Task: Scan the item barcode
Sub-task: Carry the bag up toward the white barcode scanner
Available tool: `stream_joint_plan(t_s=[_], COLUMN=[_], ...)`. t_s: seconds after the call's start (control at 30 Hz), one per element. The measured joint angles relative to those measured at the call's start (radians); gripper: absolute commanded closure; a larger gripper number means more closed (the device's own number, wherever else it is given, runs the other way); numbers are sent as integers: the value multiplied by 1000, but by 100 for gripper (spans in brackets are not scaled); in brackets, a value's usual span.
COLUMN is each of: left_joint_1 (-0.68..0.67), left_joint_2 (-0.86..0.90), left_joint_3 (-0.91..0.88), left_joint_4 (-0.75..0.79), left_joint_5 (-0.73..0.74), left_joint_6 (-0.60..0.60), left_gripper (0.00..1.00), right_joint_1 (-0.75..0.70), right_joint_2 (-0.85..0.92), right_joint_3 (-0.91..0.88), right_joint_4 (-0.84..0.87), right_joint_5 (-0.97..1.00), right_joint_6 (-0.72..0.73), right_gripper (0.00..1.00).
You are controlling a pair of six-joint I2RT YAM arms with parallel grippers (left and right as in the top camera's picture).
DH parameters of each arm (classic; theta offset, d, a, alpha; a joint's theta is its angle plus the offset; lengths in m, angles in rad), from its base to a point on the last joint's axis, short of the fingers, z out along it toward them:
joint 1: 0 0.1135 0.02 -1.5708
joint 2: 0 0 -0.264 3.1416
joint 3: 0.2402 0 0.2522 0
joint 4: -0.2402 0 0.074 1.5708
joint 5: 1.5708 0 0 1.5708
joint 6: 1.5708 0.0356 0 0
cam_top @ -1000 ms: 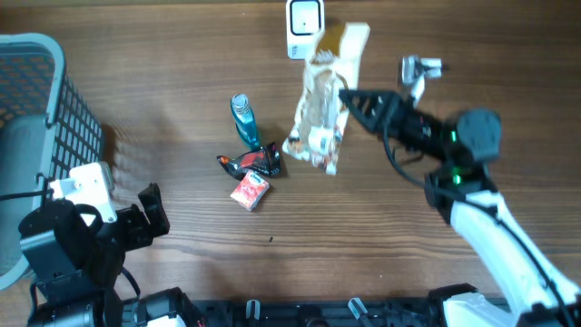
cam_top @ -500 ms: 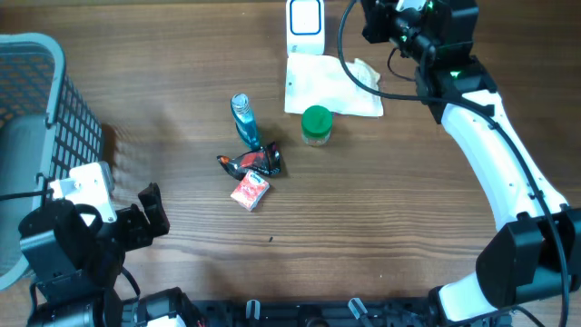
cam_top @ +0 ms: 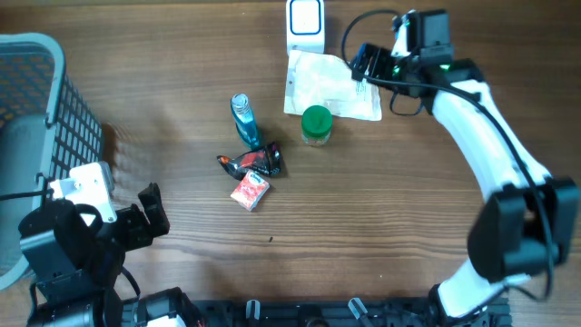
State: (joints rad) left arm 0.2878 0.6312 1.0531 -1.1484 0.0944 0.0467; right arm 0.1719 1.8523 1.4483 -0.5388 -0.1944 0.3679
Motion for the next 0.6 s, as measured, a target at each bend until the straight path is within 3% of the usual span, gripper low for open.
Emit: stream_joint_plan(t_s=[0.13, 0.6], left_joint_1=[0, 0], left_joint_2=[0, 0], left_joint_3=[0, 0], left_joint_4=[0, 0], left_joint_5=[0, 0], left_joint_6=[0, 0], left_gripper=[0, 0], right_joint_1=[-13, -14], right_joint_2=[209, 303], right_joint_3=[0, 47], right_joint_4=[31, 266], right_joint_5=[11, 72], right_joint_6=[-95, -139], right_gripper=[0, 0])
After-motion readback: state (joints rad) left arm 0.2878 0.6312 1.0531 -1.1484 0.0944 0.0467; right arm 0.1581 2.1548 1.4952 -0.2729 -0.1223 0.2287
